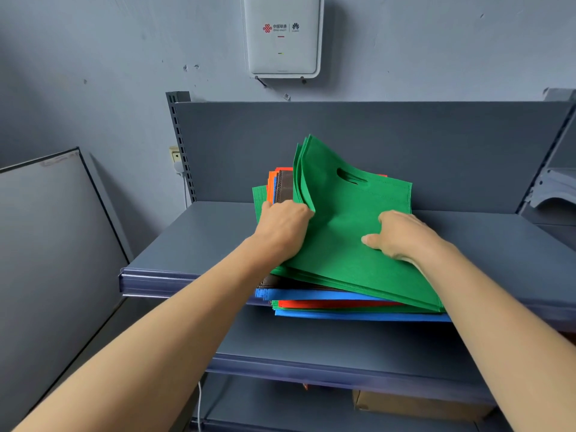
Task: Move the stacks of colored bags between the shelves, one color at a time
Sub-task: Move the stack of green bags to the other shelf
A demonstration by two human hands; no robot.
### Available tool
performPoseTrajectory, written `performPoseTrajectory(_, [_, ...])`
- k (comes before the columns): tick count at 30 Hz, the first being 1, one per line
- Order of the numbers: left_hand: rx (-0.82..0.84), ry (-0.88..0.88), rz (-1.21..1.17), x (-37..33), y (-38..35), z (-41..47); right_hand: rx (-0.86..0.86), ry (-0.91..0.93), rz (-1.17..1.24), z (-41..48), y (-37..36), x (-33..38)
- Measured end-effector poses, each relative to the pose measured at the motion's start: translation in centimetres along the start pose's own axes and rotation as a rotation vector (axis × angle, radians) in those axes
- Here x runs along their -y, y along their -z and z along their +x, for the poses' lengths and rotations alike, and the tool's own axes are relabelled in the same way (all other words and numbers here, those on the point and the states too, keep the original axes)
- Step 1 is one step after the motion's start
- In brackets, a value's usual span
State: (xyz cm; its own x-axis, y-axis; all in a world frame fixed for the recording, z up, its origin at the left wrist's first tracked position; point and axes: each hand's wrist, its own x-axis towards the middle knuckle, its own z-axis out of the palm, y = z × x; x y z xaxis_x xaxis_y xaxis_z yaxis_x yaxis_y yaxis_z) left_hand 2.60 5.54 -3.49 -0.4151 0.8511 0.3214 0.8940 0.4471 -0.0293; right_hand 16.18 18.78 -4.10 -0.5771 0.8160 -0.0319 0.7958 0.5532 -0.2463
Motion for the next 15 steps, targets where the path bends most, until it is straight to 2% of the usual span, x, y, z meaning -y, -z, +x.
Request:
performPoseTrajectory(4, [-0.012, 0.082, -0.065, -0.1, 0.5, -0.3, -0.009, -0.014, -0.002, -0.1, 0.3, 0.3])
performPoseTrajectory(7, [-0.06, 0.253, -0.147, 0.8, 1.5, -0.8, -0.033, -0.021, -0.021, -0.2, 0.6, 0.9])
performPoseTrajectory(10, [-0.086, 0.408, -0.246, 3.0, 2.0, -1.6, -0.042, 0.068, 0.019, -0.2, 0.7, 2.2])
performPoseTrajectory(15, [0.027, 0.538, -0.343, 5.3, 0.7, -2.7, -0.007, 0.159, 0.108, -0.4, 0.4, 4.6])
